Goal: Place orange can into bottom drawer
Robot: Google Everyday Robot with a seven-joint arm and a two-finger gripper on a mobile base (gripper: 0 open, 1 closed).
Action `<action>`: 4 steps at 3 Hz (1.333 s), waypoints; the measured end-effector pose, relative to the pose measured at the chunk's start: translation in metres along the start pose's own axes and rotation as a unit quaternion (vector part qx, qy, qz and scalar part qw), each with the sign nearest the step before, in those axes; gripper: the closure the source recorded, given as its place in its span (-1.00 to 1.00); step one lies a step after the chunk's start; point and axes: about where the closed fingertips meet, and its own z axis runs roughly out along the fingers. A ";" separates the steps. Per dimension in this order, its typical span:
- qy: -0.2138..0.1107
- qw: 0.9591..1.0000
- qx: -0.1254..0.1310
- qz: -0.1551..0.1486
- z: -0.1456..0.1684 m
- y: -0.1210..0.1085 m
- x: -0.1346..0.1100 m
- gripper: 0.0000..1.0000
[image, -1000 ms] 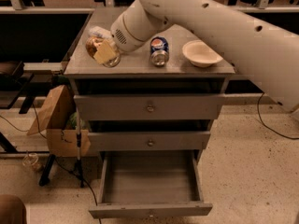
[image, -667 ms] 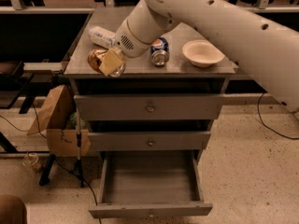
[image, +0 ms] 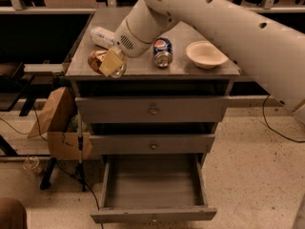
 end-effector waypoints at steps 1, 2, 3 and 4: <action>0.047 0.999 0.007 -0.004 0.017 0.018 0.018 1.00; 0.095 0.995 -0.002 0.018 0.032 0.048 0.070 1.00; 0.143 0.987 -0.020 0.063 0.052 0.073 0.144 1.00; 0.176 0.977 -0.052 0.111 0.086 0.095 0.234 1.00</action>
Offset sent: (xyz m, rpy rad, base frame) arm -0.1147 -0.0320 -0.1433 -0.2652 0.2434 -0.0538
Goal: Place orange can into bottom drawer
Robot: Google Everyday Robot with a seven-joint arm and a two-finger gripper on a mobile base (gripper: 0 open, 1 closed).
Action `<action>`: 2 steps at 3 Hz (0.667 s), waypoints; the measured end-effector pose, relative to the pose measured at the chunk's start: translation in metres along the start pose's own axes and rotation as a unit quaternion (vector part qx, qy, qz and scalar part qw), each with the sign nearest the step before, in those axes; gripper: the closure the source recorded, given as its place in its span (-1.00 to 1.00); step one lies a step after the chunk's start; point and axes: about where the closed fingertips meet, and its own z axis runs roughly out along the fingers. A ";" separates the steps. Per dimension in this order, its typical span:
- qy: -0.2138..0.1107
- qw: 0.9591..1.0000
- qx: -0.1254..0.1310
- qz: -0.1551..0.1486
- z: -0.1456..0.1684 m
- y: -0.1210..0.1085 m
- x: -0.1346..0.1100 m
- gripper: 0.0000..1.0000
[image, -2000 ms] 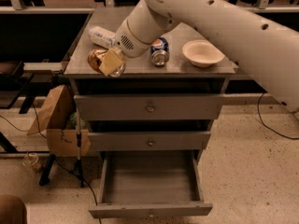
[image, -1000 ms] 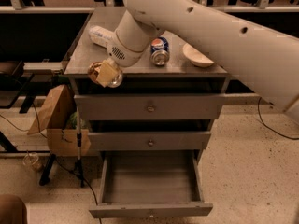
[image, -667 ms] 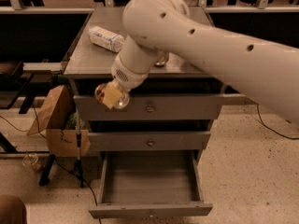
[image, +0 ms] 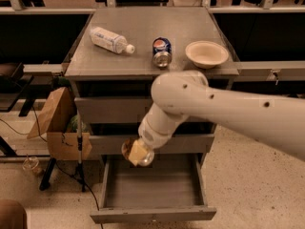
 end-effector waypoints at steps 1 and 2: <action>0.013 0.999 -0.035 0.019 0.078 -0.010 0.059 1.00; 0.013 0.999 -0.035 0.019 0.078 -0.010 0.059 1.00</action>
Offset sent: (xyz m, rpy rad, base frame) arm -0.0201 -0.0192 -0.0728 0.0133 0.0615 -0.0048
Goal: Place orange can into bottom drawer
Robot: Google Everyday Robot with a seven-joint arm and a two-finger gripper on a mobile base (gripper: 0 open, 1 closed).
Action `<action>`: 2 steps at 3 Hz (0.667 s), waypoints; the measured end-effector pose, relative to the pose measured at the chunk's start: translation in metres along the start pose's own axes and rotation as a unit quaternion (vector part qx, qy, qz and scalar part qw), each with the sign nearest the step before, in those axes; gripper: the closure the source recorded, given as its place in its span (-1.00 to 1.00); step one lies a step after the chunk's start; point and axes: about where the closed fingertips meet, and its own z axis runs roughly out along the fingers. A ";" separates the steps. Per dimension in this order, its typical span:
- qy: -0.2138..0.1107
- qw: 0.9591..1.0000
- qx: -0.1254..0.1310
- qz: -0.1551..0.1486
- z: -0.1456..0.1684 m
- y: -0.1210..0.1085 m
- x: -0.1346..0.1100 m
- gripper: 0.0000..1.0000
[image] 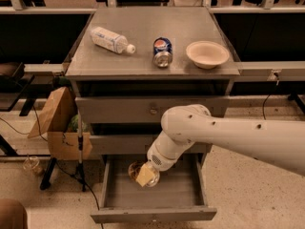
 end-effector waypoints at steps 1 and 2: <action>0.010 1.000 0.010 -0.009 0.004 0.005 -0.014 1.00; 0.024 1.000 0.006 -0.016 0.041 0.004 -0.047 1.00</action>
Offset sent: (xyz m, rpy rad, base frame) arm 0.0493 0.1058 -0.0682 -0.0571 0.0538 0.0791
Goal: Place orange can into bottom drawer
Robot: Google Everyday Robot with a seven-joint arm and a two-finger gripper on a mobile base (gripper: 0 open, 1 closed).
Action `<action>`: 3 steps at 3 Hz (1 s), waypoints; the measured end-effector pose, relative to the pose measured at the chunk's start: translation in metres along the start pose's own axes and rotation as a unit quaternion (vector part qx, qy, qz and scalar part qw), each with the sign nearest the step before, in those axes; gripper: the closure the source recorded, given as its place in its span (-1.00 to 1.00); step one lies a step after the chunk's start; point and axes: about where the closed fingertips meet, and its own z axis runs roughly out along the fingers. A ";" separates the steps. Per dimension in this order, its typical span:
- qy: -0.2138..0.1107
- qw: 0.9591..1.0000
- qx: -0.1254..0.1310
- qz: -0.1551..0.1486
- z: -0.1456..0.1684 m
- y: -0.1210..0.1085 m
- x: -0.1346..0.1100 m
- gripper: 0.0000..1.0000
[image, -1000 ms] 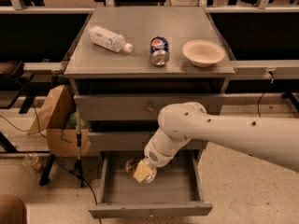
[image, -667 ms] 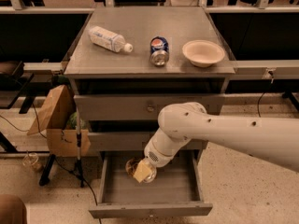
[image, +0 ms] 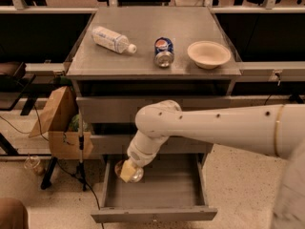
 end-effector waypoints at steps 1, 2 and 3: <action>0.015 0.999 -0.031 0.003 0.067 -0.007 -0.031 1.00; 0.039 0.996 -0.070 0.030 0.128 -0.020 -0.029 1.00; 0.051 0.986 -0.125 0.099 0.192 -0.042 0.006 1.00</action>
Offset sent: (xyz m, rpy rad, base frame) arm 0.0141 0.0431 -0.2585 0.0164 0.4565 -0.0926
